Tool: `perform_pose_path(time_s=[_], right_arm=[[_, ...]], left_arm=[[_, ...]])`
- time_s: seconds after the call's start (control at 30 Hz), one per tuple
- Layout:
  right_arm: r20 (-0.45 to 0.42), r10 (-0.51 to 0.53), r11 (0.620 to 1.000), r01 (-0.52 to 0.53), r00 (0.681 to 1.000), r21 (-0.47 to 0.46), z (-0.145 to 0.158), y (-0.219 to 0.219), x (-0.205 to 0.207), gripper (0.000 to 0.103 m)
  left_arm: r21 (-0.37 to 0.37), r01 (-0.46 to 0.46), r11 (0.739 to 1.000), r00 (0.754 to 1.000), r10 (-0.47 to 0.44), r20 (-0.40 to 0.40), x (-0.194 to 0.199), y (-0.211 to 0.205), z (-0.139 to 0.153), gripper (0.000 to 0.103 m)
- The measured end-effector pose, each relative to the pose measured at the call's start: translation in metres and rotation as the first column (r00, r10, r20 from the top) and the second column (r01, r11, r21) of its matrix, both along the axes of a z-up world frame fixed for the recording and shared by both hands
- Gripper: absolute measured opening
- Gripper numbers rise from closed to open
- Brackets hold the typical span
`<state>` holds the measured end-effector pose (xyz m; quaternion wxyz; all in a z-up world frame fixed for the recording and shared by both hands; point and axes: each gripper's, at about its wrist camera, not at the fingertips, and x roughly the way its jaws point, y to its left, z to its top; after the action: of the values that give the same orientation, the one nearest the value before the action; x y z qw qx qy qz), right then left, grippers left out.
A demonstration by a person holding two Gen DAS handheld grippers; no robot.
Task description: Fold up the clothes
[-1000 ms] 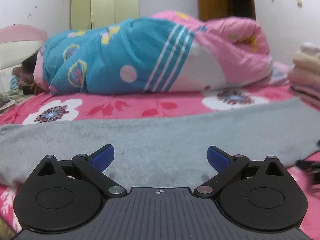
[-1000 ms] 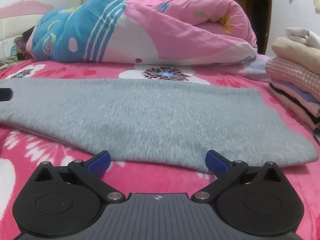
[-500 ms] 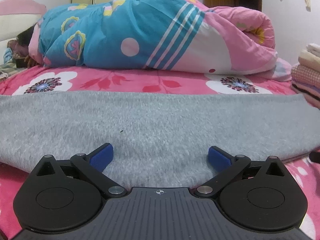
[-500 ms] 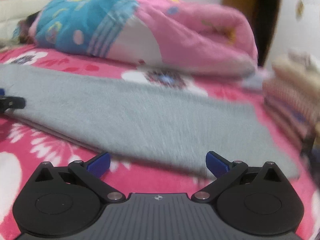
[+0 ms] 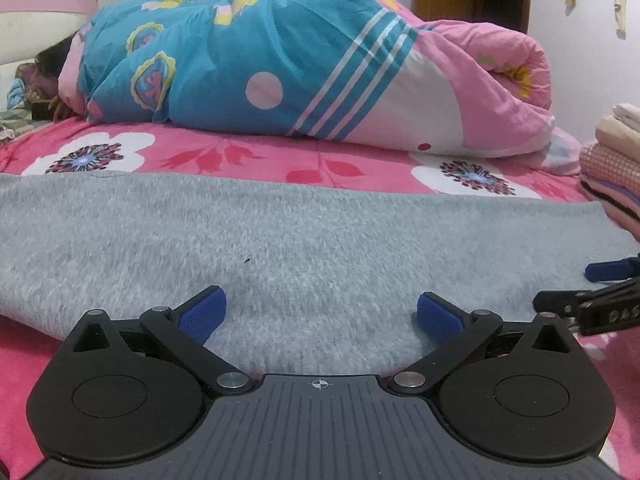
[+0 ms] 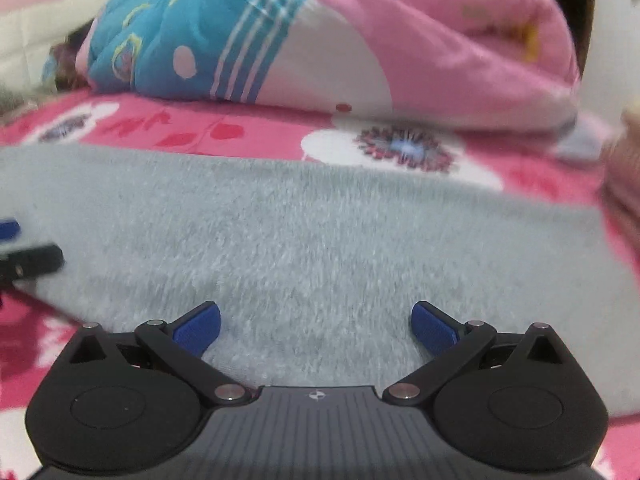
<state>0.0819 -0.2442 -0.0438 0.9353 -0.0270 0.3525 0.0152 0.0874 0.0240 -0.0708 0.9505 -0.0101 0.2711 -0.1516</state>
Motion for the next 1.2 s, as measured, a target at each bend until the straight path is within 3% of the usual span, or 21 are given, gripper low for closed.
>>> perform_pose_path(time_s=[0.27,0.43,0.57,1.2], right_arm=[[-0.051,0.129,0.991,-0.130,0.990,-0.032,0.005,-0.008,0.004,0.103],[0.052,0.174,0.984,-0.175,0.983,0.014,-0.007,-0.019,-0.004,0.103],[0.085,0.174,0.985,-0.175,0.981,0.010,-0.008,-0.018,-0.007,0.103],[0.082,0.159,0.987,-0.159,0.984,-0.003,-0.007,-0.016,-0.008,0.103]], left_arm=[[0.015,-0.003,1.000,1.000,0.003,0.000,0.000,-0.003,-0.001,0.103],[0.014,-0.004,1.000,1.000,0.004,0.001,0.001,-0.002,-0.001,0.103],[0.020,-0.005,1.000,1.000,0.005,0.001,0.001,-0.003,-0.002,0.103],[0.026,-0.006,1.000,1.000,0.006,0.007,0.000,-0.004,0.000,0.103]])
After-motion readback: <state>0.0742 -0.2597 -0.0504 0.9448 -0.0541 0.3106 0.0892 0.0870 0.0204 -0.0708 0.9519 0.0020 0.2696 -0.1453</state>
